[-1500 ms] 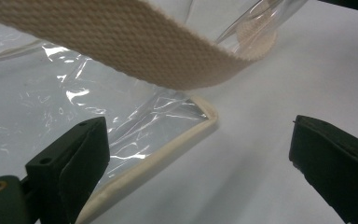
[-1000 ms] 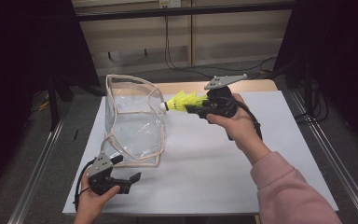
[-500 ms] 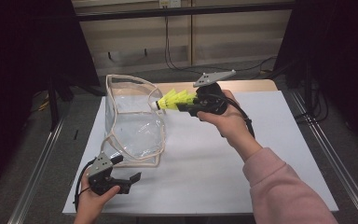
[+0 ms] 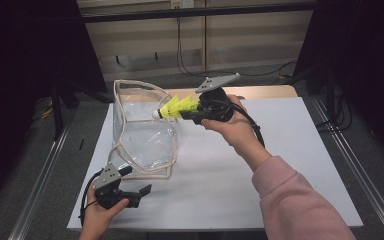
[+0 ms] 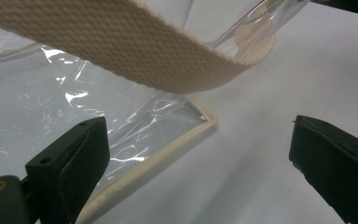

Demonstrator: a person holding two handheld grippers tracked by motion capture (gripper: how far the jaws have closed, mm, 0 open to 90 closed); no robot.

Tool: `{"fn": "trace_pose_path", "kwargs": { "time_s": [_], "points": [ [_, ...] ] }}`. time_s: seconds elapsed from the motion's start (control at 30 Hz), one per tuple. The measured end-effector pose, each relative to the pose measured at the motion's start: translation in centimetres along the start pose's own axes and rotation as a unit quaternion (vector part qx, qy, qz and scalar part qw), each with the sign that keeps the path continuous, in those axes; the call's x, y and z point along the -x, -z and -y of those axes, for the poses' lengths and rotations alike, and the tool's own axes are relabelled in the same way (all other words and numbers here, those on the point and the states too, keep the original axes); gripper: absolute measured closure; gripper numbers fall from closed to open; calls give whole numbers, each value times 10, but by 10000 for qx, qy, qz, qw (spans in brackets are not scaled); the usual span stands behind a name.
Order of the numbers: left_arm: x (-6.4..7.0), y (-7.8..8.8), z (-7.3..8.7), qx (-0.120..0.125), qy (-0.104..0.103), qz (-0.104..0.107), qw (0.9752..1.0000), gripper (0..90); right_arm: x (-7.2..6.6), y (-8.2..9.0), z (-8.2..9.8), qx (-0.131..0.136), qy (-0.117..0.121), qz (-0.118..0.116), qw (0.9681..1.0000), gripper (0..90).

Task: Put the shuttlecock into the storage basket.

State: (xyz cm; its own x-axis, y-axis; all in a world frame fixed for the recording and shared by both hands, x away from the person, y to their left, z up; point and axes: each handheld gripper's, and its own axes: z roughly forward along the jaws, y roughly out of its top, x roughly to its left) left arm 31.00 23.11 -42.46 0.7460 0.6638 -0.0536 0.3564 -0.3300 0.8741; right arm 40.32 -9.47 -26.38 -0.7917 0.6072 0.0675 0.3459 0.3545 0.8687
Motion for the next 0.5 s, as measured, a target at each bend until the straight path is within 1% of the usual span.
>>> {"fn": "trace_pose_path", "kwargs": {
  "time_s": [0.03,0.2,0.27,0.33,0.4,0.43,0.47,0.5],
  "points": [
    [0,0,0,-5,-21,-9,10000,50,-1,-1,-1,-6,6,-4,10000,801],
    [0,0,0,62,60,21,10000,50,-5,-7,-4,-49,69,-8,10000,800],
    [0,0,0,31,20,16,10000,50,-6,-9,-5,-52,68,-13,10000,801],
    [0,0,0,34,26,22,10000,50,-7,-12,-5,-88,69,-28,9999,801],
    [2,0,0,40,136,14,9999,50,-8,-14,-5,-91,74,-43,9999,801],
    [1,0,0,35,128,18,9999,50,-9,-14,-5,-91,71,-55,9999,801],
    [0,0,0,20,27,11,10000,50,-9,-15,-6,-92,74,-60,9999,800],
    [0,0,0,34,28,29,10000,50,-9,-16,-6,-95,82,-64,9999,800]
  ]
}}
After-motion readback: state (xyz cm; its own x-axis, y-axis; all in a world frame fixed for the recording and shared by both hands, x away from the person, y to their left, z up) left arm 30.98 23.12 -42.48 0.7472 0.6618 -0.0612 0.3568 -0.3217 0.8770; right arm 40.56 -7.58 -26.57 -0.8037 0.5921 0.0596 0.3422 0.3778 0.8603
